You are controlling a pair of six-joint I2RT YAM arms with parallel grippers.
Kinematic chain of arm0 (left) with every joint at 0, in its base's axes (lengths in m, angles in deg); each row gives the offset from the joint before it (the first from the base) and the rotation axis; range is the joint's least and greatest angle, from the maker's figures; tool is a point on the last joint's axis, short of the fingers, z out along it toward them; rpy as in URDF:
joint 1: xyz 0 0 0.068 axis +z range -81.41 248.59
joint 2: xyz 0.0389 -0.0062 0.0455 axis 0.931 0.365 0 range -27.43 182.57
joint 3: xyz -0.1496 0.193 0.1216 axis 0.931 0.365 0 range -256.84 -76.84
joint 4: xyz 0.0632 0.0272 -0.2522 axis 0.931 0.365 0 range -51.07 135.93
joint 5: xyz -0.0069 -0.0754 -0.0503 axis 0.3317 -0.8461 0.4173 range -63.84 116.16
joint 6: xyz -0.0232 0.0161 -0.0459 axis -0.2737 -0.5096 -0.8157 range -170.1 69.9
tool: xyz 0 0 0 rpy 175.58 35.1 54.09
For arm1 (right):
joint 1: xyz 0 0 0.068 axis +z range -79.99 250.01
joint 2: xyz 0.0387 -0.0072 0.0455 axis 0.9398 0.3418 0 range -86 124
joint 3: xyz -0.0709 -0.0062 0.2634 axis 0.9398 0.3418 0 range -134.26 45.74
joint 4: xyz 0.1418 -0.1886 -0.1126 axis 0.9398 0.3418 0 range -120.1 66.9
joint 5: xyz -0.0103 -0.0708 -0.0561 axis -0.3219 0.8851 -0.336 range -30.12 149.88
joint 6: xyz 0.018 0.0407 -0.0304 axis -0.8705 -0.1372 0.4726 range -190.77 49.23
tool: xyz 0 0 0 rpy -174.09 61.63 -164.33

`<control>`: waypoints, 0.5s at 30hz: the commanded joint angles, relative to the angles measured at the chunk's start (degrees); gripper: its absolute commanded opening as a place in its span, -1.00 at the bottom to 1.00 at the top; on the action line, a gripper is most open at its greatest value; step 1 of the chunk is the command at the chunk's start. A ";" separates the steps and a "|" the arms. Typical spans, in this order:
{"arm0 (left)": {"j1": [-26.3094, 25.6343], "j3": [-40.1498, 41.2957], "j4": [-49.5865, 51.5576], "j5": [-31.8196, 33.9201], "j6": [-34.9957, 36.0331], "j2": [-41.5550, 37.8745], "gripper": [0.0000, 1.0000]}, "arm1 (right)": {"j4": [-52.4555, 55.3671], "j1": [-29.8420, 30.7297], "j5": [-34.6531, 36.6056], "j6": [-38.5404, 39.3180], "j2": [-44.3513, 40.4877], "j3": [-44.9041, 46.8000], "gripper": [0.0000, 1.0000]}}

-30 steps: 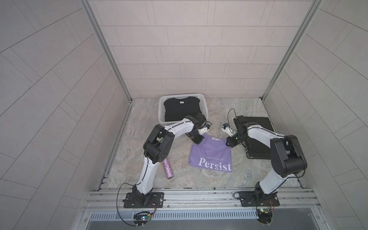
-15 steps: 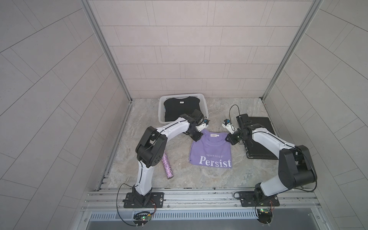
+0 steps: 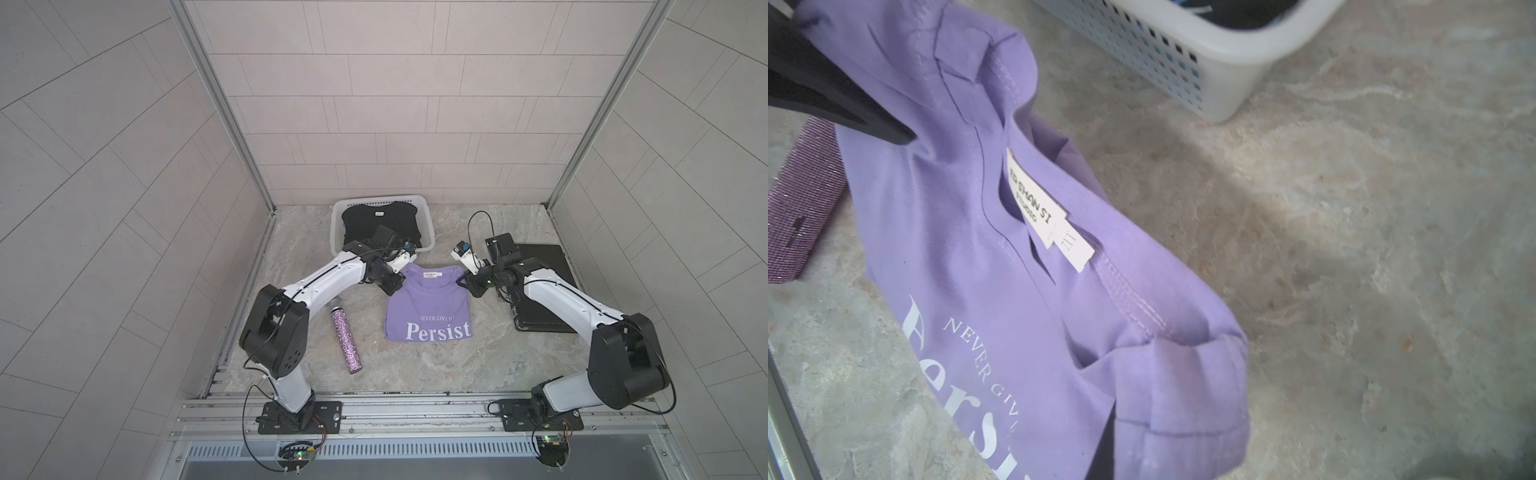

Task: Put the folded t-shirts into the basket
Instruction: Pick up the T-shirt from the center of the board.

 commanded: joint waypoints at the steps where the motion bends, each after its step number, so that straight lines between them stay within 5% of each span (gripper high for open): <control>1: 2.36 2.05 1.05 -2.10 2.12 -6.83 -1.00 | -2.48 2.46 -2.40 -0.19 -1.58 -3.72 -1.00; 15: 16.57 -5.97 5.26 0.62 1.47 -12.93 -1.00 | -2.39 6.59 1.98 -8.93 12.37 -29.37 -1.00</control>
